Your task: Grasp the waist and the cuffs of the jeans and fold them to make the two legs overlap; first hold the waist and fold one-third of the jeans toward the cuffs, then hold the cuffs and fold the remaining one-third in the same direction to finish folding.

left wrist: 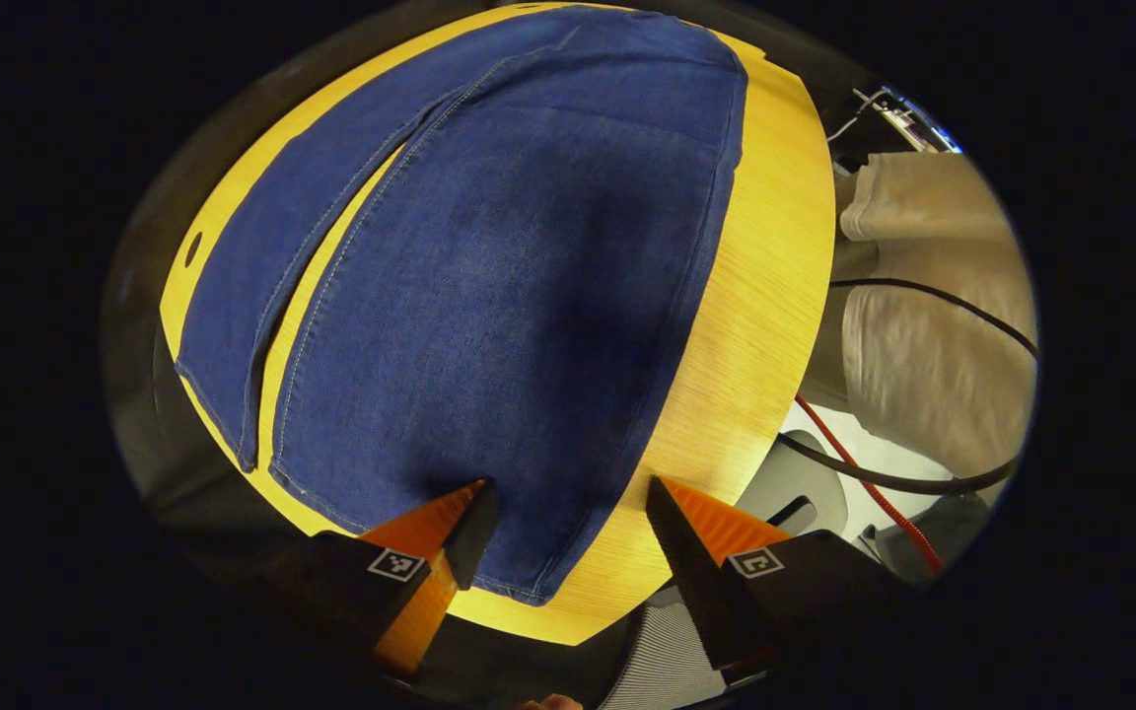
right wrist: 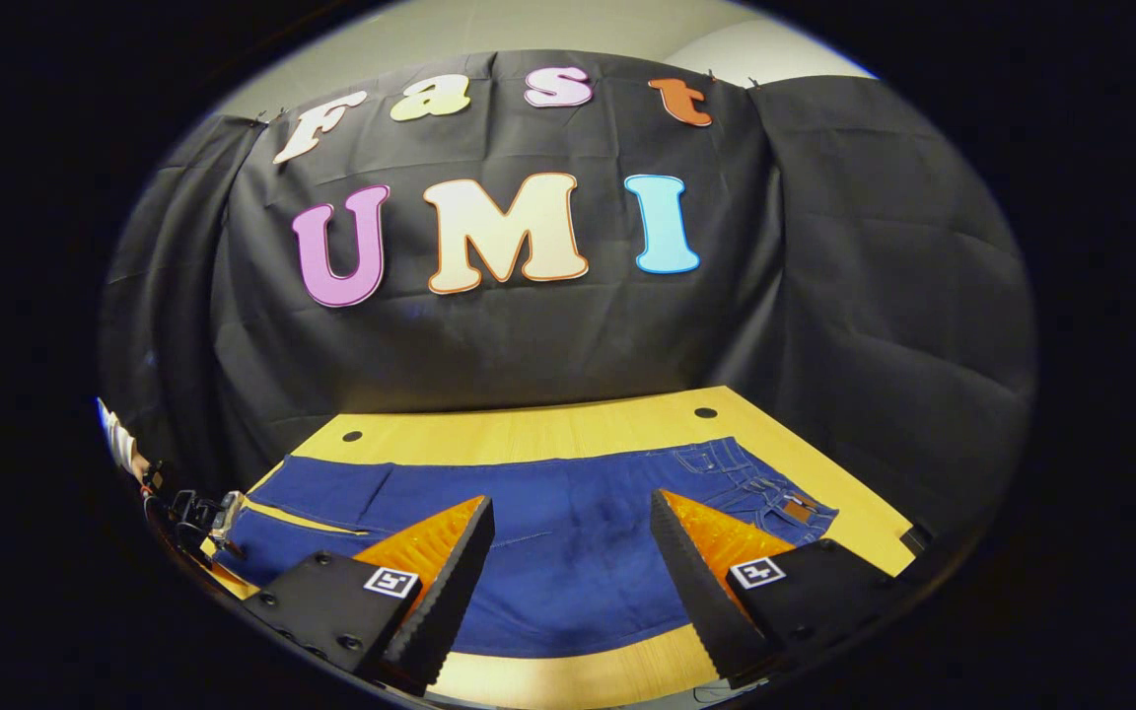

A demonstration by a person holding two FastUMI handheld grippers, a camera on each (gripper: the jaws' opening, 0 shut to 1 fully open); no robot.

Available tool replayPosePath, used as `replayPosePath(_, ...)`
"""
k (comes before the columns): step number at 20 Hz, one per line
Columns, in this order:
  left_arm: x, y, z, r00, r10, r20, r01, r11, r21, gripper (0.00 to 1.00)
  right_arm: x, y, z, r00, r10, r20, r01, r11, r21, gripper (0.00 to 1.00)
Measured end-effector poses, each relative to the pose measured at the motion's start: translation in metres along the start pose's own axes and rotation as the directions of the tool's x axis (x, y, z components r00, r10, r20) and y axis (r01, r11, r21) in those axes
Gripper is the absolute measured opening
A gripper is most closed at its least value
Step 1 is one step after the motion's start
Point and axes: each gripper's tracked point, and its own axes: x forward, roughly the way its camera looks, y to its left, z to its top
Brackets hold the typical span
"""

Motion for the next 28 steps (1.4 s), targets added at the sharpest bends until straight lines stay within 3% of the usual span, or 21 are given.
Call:
replayPosePath(2,0.001,0.001,0.0,1.0,-0.004,-0.006,0.004,1.0,-0.003,0.96,0.0,0.003,-0.001,1.0,0.006,-0.006,-0.006,1.0,-0.004,0.94)
replayPosePath(4,0.001,0.001,0.001,1.0,-0.005,0.002,0.005,1.0,0.008,0.94,0.0,0.007,-0.003,1.0,0.014,-0.016,-0.014,1.0,0.002,0.98)
replayPosePath(6,0.003,0.002,0.0,1.0,-0.003,0.008,0.003,1.0,0.022,0.88,0.0,0.008,-0.005,1.0,0.017,-0.021,-0.017,1.0,0.0,0.94)
replayPosePath(8,0.0,0.006,-0.003,1.0,0.002,0.009,-0.002,0.999,0.033,0.78,0.0,0.01,-0.007,0.999,0.02,-0.028,-0.02,1.0,-0.003,0.98)
replayPosePath(10,0.0,0.012,-0.003,1.0,0.005,0.003,-0.005,0.999,0.04,0.62,-0.001,0.011,-0.008,0.999,0.024,-0.037,-0.025,1.0,-0.004,0.98)
replayPosePath(13,-0.002,0.026,0.0,1.0,0.002,0.022,-0.003,0.999,0.043,0.16,-0.002,0.009,-0.006,0.999,0.029,-0.042,-0.03,0.999,-0.012,0.98)
replayPosePath(15,0.0,0.03,-0.001,0.999,-0.025,0.031,0.025,1.0,0.006,0.06,-0.003,0.007,-0.008,0.997,0.043,-0.068,-0.043,0.999,0.013,0.94)
replayPosePath(16,0.002,0.031,-0.004,0.999,-0.044,0.028,0.045,0.999,-0.025,0.04,-0.006,0.007,-0.007,0.996,0.055,-0.077,-0.052,0.998,0.041,0.98)
replayPosePath(20,0.001,0.034,-0.001,0.995,-0.096,0.0,0.096,0.994,-0.044,0.01,-0.007,-0.01,0.004,0.996,0.049,-0.075,-0.043,0.996,0.083,0.98)
replayPosePath(24,0.001,0.033,0.0,0.994,-0.104,-0.017,0.104,0.995,-0.007,0.01,0.0,-0.052,-0.018,0.983,-0.002,-0.184,-0.006,0.999,-0.044,0.98)
replayPosePath(28,0.002,0.033,-0.001,0.994,-0.1,-0.039,0.097,0.993,-0.064,0.01,0.003,-0.079,-0.046,0.95,0.007,-0.312,-0.061,0.985,-0.164,0.99)
